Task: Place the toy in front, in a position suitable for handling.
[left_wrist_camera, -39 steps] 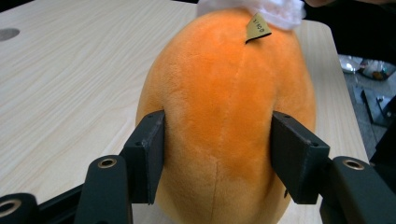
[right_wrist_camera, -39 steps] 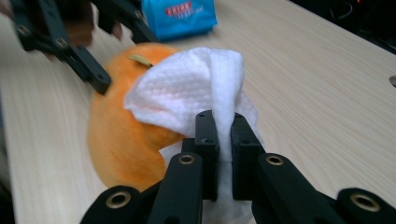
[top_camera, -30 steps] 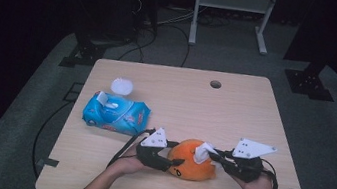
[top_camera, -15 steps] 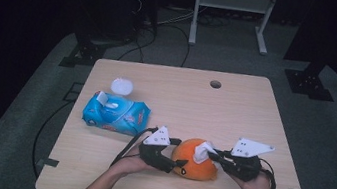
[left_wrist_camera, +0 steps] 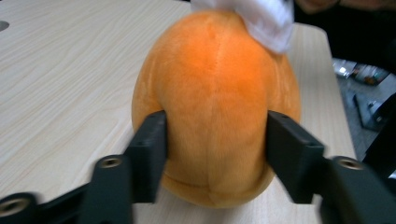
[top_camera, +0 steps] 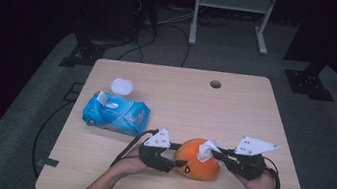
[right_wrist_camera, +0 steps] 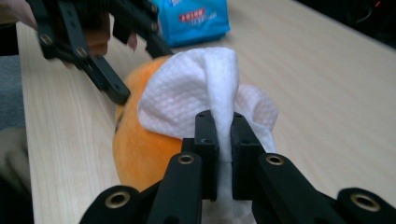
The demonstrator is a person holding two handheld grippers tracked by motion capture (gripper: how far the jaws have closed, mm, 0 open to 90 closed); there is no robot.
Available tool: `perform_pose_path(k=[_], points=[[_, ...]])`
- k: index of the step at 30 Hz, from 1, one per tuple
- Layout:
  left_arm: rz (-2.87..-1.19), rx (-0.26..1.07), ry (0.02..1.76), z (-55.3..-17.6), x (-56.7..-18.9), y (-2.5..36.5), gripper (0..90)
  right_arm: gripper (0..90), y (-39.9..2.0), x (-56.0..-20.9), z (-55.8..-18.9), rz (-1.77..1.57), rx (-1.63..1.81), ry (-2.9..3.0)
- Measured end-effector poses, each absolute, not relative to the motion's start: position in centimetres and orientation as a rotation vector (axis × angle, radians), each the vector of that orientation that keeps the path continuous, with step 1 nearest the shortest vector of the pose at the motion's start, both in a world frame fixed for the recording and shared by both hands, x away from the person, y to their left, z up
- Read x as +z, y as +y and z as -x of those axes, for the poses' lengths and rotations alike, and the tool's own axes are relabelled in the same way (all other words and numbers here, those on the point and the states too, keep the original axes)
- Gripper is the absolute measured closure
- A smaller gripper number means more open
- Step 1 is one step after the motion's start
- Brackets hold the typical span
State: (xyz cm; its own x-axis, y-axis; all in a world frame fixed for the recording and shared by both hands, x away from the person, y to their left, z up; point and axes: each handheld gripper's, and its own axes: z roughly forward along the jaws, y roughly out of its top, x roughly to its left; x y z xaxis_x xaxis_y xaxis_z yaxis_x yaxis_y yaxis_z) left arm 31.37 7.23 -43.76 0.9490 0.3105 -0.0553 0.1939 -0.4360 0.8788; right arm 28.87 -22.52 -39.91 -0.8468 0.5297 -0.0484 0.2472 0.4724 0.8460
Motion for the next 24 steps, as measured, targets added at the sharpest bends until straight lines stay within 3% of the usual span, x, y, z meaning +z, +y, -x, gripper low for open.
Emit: perform_pose_path(k=[2, 4, 6, 7, 11, 17, 22, 24], points=[[-2.043, 0.135, 0.353, -31.3, -43.8, 7.0, 25.3, 83.5, -22.9, -40.5, -28.9, -0.681, 1.329, 2.450], [-2.050, 0.138, 0.355, -31.2, -44.0, 6.6, 19.7, 83.4, -22.9, -40.4, -28.8, -0.656, 1.333, 2.464], [-2.045, 0.151, 0.358, -31.2, -44.3, 6.4, 23.6, 83.5, -22.8, -40.1, -28.7, -0.639, 1.321, 2.485], [-2.045, 0.163, 0.355, -31.1, -44.2, 6.4, 33.0, 83.5, -22.7, -39.7, -28.5, -0.629, 1.301, 2.445], [-2.052, 0.268, 0.308, -30.1, -43.4, 5.7, 44.4, 83.5, -21.7, -37.9, -27.5, -0.580, 1.349, 2.381], [-2.046, 0.300, 0.256, -29.1, -42.8, 4.9, 46.5, 83.3, -18.4, -37.7, -26.9, -0.466, 1.323, 2.416], [-2.033, 0.255, 0.289, -29.8, -43.0, 5.7, 46.4, 83.5, -20.5, -37.7, -27.7, -0.563, 1.268, 2.382], [-2.019, 0.230, 0.303, -29.9, -43.1, 5.6, 42.5, 83.5, -21.2, -38.0, -28.0, -0.603, 1.284, 2.393]])
